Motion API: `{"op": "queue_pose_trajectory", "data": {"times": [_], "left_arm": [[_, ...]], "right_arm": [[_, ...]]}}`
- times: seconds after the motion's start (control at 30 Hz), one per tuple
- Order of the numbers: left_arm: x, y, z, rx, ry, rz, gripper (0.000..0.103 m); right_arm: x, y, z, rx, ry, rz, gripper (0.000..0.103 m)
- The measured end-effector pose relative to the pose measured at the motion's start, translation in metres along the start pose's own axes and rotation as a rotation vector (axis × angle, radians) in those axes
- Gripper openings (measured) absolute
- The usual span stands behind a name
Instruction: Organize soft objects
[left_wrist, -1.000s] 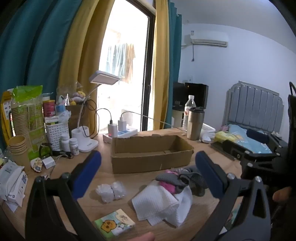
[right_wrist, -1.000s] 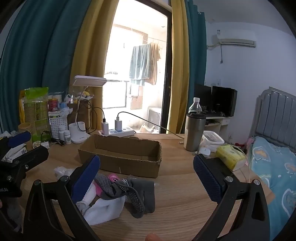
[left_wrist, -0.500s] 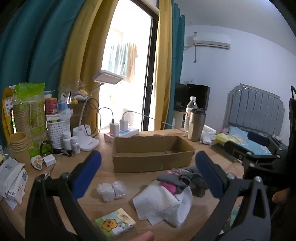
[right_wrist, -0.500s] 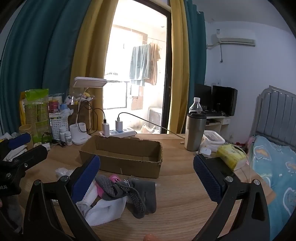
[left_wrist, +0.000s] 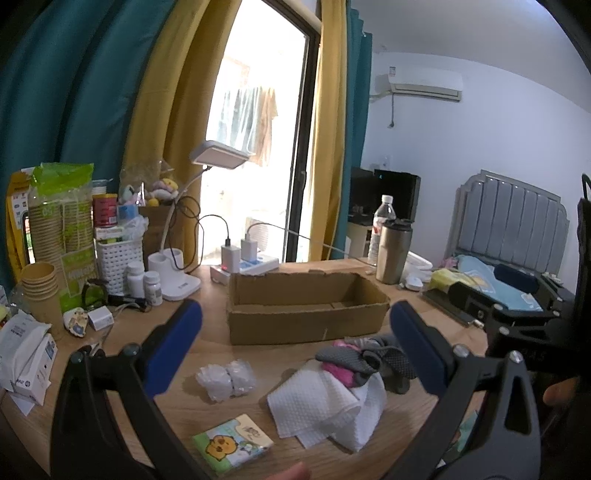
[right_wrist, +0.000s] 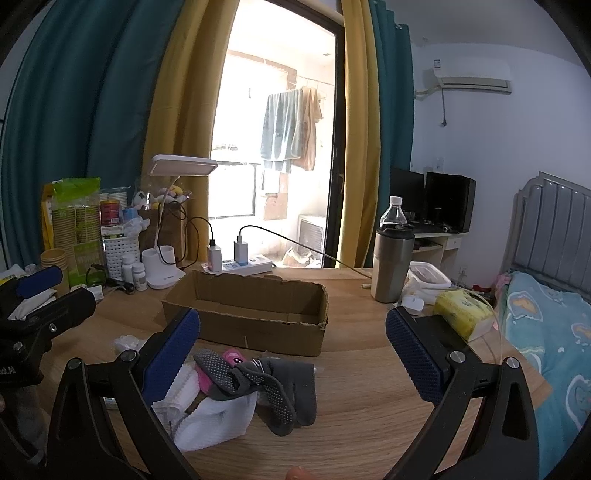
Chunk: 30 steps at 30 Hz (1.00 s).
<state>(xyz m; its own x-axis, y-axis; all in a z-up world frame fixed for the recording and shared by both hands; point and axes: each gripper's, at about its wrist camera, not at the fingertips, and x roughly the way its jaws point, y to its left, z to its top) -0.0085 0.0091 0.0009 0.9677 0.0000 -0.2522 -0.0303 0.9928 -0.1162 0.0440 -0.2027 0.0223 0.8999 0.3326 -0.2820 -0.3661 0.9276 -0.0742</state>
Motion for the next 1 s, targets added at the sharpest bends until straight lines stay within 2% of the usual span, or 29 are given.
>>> {"op": "queue_pose_trajectory", "data": {"times": [1.0], "left_arm": [[0.0009, 0.0004, 0.0007, -0.001, 0.008, 0.003, 0.103]], "right_arm": [[-0.0005, 0.0023, -0.0016, 0.002, -0.003, 0.004, 0.103]]}}
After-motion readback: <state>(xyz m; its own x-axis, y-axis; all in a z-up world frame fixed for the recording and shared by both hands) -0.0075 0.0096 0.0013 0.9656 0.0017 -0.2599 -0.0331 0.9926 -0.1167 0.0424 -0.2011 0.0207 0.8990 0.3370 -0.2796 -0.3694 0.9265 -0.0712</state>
